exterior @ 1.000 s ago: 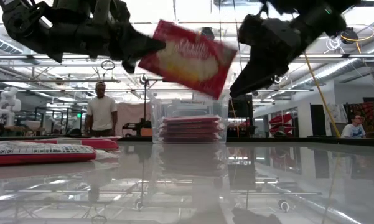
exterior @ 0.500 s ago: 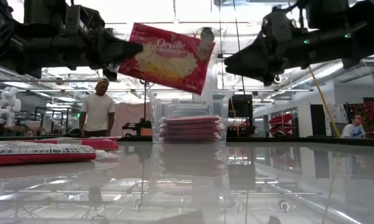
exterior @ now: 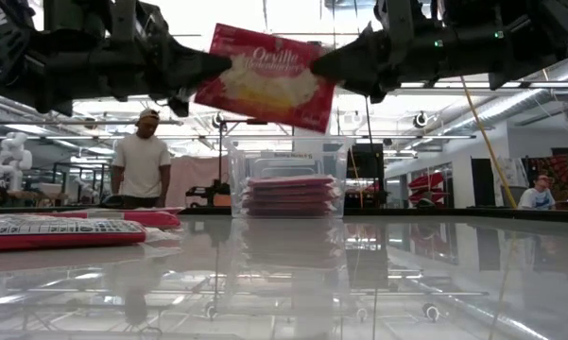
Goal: Sort popcorn bags into baskets
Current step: Put the popcorn bag into the transparent bin
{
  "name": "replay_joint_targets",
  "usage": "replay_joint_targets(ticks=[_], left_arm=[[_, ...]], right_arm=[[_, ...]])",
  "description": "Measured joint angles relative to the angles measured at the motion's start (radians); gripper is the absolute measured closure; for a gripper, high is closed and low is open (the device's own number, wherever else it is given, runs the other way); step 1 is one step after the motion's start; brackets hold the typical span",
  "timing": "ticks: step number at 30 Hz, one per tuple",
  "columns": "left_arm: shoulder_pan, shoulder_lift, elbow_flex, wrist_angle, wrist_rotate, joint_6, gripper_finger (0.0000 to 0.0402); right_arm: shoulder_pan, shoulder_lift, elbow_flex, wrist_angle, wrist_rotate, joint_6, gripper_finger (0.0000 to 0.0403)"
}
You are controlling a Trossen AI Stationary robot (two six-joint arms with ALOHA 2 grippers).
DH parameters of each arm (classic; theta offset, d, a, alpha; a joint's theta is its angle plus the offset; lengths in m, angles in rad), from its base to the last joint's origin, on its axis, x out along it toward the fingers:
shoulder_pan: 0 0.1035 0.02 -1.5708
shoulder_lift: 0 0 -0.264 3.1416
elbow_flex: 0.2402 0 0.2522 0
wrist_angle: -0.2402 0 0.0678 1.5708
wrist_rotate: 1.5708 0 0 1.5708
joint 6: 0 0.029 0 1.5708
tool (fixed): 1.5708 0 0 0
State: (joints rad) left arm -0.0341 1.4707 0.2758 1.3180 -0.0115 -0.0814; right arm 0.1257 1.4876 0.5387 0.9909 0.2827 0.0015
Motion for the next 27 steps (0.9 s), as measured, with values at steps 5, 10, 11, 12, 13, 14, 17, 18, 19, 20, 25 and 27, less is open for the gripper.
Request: replay_joint_targets(ticks=[5, 10, 11, 12, 13, 14, 17, 18, 19, 20, 25, 27], left_arm=[[0.001, 0.0, -0.002, 0.022, -0.015, 0.03, 0.0369], [0.001, 0.0, -0.001, -0.005, -0.02, 0.04, 0.036], [0.001, 0.0, -0.001, -0.028, -0.023, 0.042, 0.0352], [0.001, -0.001, -0.003, -0.049, -0.032, 0.045, 0.0342], [0.001, -0.009, -0.011, -0.066, -0.047, 0.05, 0.033], [0.001, -0.019, -0.02, -0.075, -0.065, 0.055, 0.0318], [0.001, -0.042, -0.043, -0.084, -0.123, 0.075, 0.0283], [0.002, -0.05, -0.053, -0.09, -0.15, 0.077, 0.0272], [0.005, -0.057, -0.059, -0.09, -0.178, 0.077, 0.0262], [0.009, -0.063, -0.068, -0.086, -0.204, 0.074, 0.0253], [0.044, -0.07, -0.106, -0.096, -0.259, 0.022, 0.0229], [0.051, -0.07, -0.111, -0.132, -0.253, -0.005, 0.0228]], right_arm=[[-0.002, -0.003, 0.001, 0.0, -0.001, -0.021, 0.0378], [-0.022, -0.011, 0.001, -0.009, -0.004, -0.04, 0.0383], [-0.028, -0.02, 0.001, -0.017, -0.005, -0.041, 0.0383], [-0.033, -0.037, 0.001, -0.043, -0.006, -0.041, 0.0384], [-0.038, -0.059, 0.001, -0.079, -0.007, -0.041, 0.0387], [-0.048, -0.089, 0.001, -0.122, -0.019, -0.041, 0.0391], [-0.077, -0.195, 0.0, -0.279, -0.049, -0.024, 0.0397], [-0.09, -0.229, 0.0, -0.322, -0.054, -0.013, 0.0397], [-0.105, -0.266, 0.0, -0.362, -0.067, -0.002, 0.0396], [-0.123, -0.308, 0.0, -0.41, -0.082, 0.01, 0.0395], [-0.239, -0.446, 0.081, -0.708, -0.155, 0.057, 0.0396], [-0.292, -0.454, 0.159, -0.847, -0.157, 0.054, 0.0396]])
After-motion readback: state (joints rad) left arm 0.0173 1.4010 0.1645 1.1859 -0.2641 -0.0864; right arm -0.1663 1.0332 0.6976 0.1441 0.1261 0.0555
